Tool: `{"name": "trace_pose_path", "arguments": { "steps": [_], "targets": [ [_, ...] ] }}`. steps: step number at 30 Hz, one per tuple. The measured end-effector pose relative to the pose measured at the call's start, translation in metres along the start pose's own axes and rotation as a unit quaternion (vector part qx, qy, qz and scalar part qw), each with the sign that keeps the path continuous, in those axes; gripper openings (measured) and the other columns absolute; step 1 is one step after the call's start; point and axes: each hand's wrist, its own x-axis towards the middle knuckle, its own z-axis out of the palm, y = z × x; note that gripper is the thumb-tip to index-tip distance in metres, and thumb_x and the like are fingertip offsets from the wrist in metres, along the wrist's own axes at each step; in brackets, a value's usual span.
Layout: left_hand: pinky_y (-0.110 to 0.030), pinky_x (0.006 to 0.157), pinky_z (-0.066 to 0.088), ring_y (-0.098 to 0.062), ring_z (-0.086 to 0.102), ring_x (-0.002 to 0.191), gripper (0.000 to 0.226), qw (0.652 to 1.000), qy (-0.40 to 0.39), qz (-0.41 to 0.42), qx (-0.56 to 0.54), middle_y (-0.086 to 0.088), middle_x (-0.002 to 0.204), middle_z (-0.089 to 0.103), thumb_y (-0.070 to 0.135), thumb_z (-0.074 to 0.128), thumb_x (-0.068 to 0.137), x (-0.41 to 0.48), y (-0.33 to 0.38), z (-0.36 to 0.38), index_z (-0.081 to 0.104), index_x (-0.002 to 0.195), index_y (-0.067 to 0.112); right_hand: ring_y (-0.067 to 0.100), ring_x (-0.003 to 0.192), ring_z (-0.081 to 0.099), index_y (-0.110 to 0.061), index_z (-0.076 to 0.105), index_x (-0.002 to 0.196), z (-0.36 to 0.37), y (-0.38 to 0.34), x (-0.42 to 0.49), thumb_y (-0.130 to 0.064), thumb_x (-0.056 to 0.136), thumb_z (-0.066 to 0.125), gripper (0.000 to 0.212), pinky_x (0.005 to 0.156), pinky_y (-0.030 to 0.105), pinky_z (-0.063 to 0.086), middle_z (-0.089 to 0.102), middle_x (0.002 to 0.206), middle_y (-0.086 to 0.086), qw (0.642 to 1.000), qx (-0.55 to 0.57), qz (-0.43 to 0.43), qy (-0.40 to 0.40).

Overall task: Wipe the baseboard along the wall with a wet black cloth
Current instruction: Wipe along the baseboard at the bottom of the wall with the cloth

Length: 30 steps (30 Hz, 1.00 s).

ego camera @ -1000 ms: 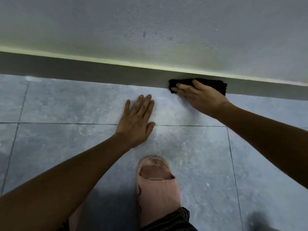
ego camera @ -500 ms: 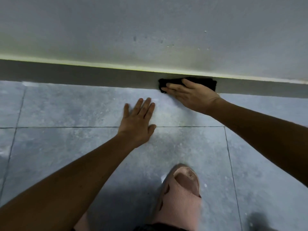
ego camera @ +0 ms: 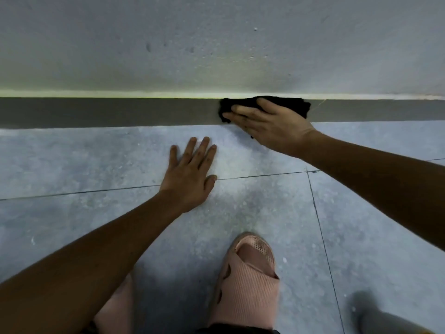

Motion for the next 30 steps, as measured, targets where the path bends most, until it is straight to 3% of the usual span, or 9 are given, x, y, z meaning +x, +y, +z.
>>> {"name": "trace_pose_path", "arguments": {
  "steps": [6,9,11,13,15,16,18,24,30],
  "targets": [
    [-0.052,0.112,-0.007,-0.027,-0.012,0.145,0.073,0.999,0.010,-0.001,0.035,-0.006,0.159,-0.010,0.052,-0.001,0.085,0.006,0.001,0.008,-0.006,0.149,0.019,0.023,0.146,-0.009,-0.006,-0.012,0.149,0.013,-0.025,-0.008,-0.017,0.102,0.027,0.062,0.115,0.038,0.017,-0.015,0.159,0.003,0.989,0.116,0.037,-0.088],
    [-0.053,0.112,-0.005,-0.028,-0.007,0.145,0.072,0.999,0.024,-0.004,0.034,-0.007,0.159,-0.003,0.052,0.002,0.087,0.006,0.001,0.011,0.000,0.150,0.017,0.030,0.145,0.014,-0.008,0.017,0.151,0.016,-0.061,-0.015,-0.006,0.094,0.045,0.064,0.107,0.042,0.032,0.010,0.160,0.006,0.909,0.309,0.276,-0.037],
    [-0.054,0.113,-0.003,-0.029,-0.007,0.145,0.073,0.999,0.029,-0.004,0.035,-0.008,0.159,-0.003,0.052,0.001,0.086,0.006,0.002,0.012,0.001,0.150,0.017,0.035,0.139,0.030,-0.007,0.036,0.145,0.010,-0.085,-0.017,0.012,0.079,0.052,0.071,0.094,0.042,0.045,0.030,0.154,0.013,0.716,0.460,0.522,0.057],
    [-0.055,0.113,-0.003,-0.029,-0.008,0.145,0.073,0.999,0.035,-0.006,0.033,-0.008,0.159,-0.003,0.053,0.001,0.086,0.006,0.002,0.012,0.000,0.150,0.017,0.030,0.138,0.032,-0.015,0.029,0.149,-0.001,-0.090,-0.015,0.011,0.086,0.041,0.069,0.101,0.040,0.041,0.033,0.153,0.012,0.401,0.637,0.650,0.106],
    [-0.054,0.112,-0.004,-0.028,-0.011,0.144,0.073,0.999,0.032,-0.005,0.042,-0.008,0.159,-0.006,0.053,0.000,0.086,0.006,0.002,0.013,-0.003,0.149,0.017,0.022,0.119,0.049,-0.023,0.033,0.148,-0.010,-0.080,-0.006,-0.002,0.095,0.038,0.058,0.104,0.039,0.039,0.050,0.138,0.008,0.061,0.725,0.664,0.174],
    [-0.054,0.112,-0.004,-0.028,-0.011,0.144,0.073,0.998,0.029,-0.004,0.047,-0.008,0.159,-0.007,0.053,0.000,0.086,0.006,0.002,0.013,-0.004,0.149,0.017,0.019,0.108,0.053,-0.022,0.039,0.145,-0.014,-0.072,0.000,-0.003,0.096,0.039,0.053,0.101,0.037,0.041,0.056,0.127,0.005,-0.065,0.728,0.651,0.205],
    [-0.054,0.112,-0.003,-0.029,-0.009,0.145,0.073,0.998,0.027,-0.004,0.051,-0.009,0.159,-0.005,0.053,0.000,0.086,0.006,0.001,0.013,-0.004,0.149,0.017,0.020,0.104,0.057,-0.019,0.047,0.140,-0.023,-0.058,0.015,-0.001,0.096,0.039,0.048,0.100,0.038,0.043,0.059,0.121,0.006,-0.200,0.723,0.616,0.240],
    [-0.056,0.112,0.004,-0.031,0.002,0.145,0.073,0.999,0.028,-0.002,0.046,-0.010,0.159,0.003,0.053,0.006,0.087,0.006,0.002,0.011,0.006,0.150,0.017,0.025,0.118,0.053,-0.015,0.038,0.146,-0.044,-0.019,0.060,-0.005,0.100,0.038,0.047,0.104,0.035,0.041,0.051,0.138,0.012,-0.328,0.708,0.563,0.272],
    [-0.054,0.112,0.000,-0.029,-0.006,0.145,0.074,0.999,0.023,-0.001,0.048,-0.009,0.159,-0.005,0.053,0.000,0.085,0.006,0.003,0.009,-0.003,0.149,0.017,0.027,0.120,0.052,-0.018,0.035,0.147,-0.022,-0.014,0.050,-0.008,0.100,0.038,0.048,0.101,0.038,0.043,0.050,0.139,0.008,-0.294,0.658,0.626,0.298]
  ]
}}
